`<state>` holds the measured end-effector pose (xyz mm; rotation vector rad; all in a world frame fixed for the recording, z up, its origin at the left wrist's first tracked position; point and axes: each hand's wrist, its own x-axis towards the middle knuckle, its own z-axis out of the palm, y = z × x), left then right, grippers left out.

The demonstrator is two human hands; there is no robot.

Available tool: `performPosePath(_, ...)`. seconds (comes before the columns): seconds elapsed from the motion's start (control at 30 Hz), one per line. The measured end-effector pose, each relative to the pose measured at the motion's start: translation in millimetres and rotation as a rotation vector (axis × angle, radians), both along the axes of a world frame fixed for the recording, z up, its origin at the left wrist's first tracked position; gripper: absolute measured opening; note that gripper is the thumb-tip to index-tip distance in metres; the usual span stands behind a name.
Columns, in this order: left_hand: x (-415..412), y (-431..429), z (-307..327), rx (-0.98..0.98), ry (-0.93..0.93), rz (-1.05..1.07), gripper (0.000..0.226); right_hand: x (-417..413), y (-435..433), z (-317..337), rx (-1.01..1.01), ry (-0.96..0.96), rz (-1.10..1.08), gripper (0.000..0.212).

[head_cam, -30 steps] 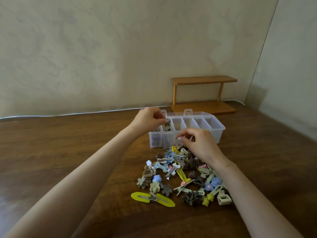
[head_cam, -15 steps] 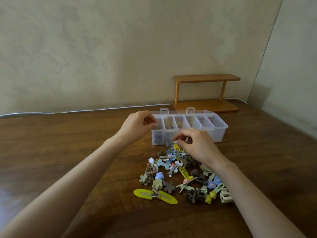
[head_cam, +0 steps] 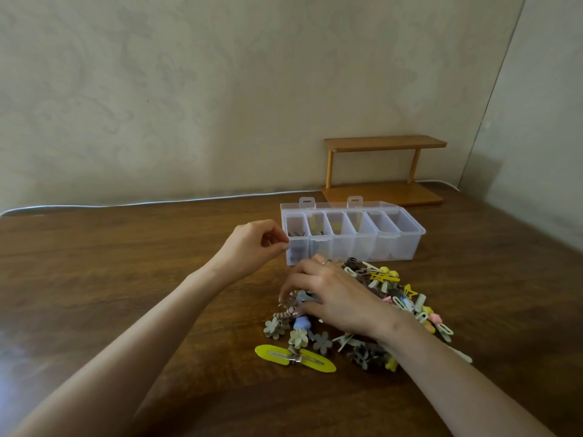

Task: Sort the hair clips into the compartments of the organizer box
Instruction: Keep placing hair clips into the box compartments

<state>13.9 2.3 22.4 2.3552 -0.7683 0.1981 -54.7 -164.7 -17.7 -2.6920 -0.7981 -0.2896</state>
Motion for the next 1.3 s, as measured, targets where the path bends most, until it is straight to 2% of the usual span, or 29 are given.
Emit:
performPosePath(0.1,-1,-1,0,0.003,0.034,-0.014,0.012,2,-4,1,0.109,0.032,-0.063,0.022)
performPosePath(0.3,-4,-2,2,-0.017,0.131,-0.096,0.011,1,-15,12,0.668,0.263,-0.235,0.017)
performPosePath(0.5,-6,-3,2,-0.010,0.177,-0.158,0.012,4,-24,13,0.759,0.309,-0.291,0.019)
performPosePath(0.67,-6,-3,1,-0.004,0.177,-0.174,0.012,5,-26,13,0.788,0.269,-0.305,0.015)
performPosePath(0.83,-5,-2,2,-0.022,0.166,-0.157,0.012,16,-36,24,0.773,-0.011,-0.459,0.012)
performPosePath(0.97,-4,-1,3,-0.017,0.168,-0.164,0.012,41,-38,32,0.510,-0.117,-0.569,0.016)
performPosePath(1.1,-4,1,5,-0.022,0.159,-0.157,0.012,60,-31,38,0.248,-0.104,-0.594,0.026)
performPosePath(1.3,-2,3,5,0.010,0.178,-0.173,0.014,39,-33,37,0.347,-0.177,-0.553,0.014)
